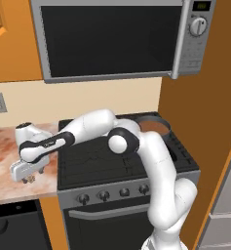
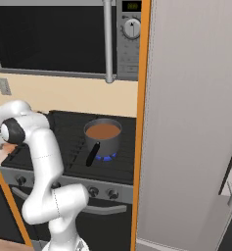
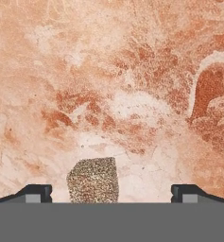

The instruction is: Pick up the sugar cube(s) and place them in the saucepan with hot chocolate.

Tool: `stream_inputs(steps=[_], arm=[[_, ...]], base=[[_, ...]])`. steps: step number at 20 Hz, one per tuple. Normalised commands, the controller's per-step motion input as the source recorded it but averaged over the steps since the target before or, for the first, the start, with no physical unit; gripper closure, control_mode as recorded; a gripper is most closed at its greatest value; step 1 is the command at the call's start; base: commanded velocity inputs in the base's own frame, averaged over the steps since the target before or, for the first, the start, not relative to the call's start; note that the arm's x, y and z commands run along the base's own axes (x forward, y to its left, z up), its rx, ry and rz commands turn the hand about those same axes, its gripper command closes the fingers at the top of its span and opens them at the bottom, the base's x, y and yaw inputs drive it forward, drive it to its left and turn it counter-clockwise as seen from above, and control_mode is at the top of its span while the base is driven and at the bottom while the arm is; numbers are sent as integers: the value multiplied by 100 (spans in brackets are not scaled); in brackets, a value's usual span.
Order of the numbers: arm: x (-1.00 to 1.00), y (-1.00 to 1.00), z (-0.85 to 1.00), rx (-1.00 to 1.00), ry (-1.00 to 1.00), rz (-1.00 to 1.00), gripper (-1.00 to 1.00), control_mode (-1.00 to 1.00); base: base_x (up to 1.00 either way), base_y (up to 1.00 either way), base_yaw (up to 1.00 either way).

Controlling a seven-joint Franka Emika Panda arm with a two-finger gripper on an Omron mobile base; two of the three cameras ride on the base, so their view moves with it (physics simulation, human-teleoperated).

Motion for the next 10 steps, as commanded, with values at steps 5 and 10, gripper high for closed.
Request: stream_inputs(steps=[5,10], arm=[[0,0,-3,0,0,0,-100,-100],[0,2,-7,0,0,0,-100,-100]], base=[[0,0,0],[0,0,0]])
